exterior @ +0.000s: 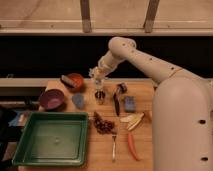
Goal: Place towel in purple bowl
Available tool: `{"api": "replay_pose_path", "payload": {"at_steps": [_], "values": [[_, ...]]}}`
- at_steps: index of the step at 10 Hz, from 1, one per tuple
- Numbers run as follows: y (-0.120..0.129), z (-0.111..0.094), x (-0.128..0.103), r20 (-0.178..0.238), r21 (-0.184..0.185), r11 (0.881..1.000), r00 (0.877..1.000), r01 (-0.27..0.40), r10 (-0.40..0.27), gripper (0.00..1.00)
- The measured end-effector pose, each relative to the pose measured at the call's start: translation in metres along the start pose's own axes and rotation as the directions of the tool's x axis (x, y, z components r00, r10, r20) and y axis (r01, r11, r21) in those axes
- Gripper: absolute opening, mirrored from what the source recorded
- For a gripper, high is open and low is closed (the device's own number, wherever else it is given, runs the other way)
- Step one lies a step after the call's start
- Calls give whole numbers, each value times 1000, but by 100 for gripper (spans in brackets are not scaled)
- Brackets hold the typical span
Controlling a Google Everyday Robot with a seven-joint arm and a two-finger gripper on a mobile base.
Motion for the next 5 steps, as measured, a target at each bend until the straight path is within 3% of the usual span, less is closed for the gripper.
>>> {"api": "replay_pose_path", "payload": {"at_steps": [3, 5], "values": [[73, 17, 10, -26, -65, 987, 989, 146, -148, 0], [127, 27, 20, -43, -129, 957, 963, 258, -266, 0]]}}
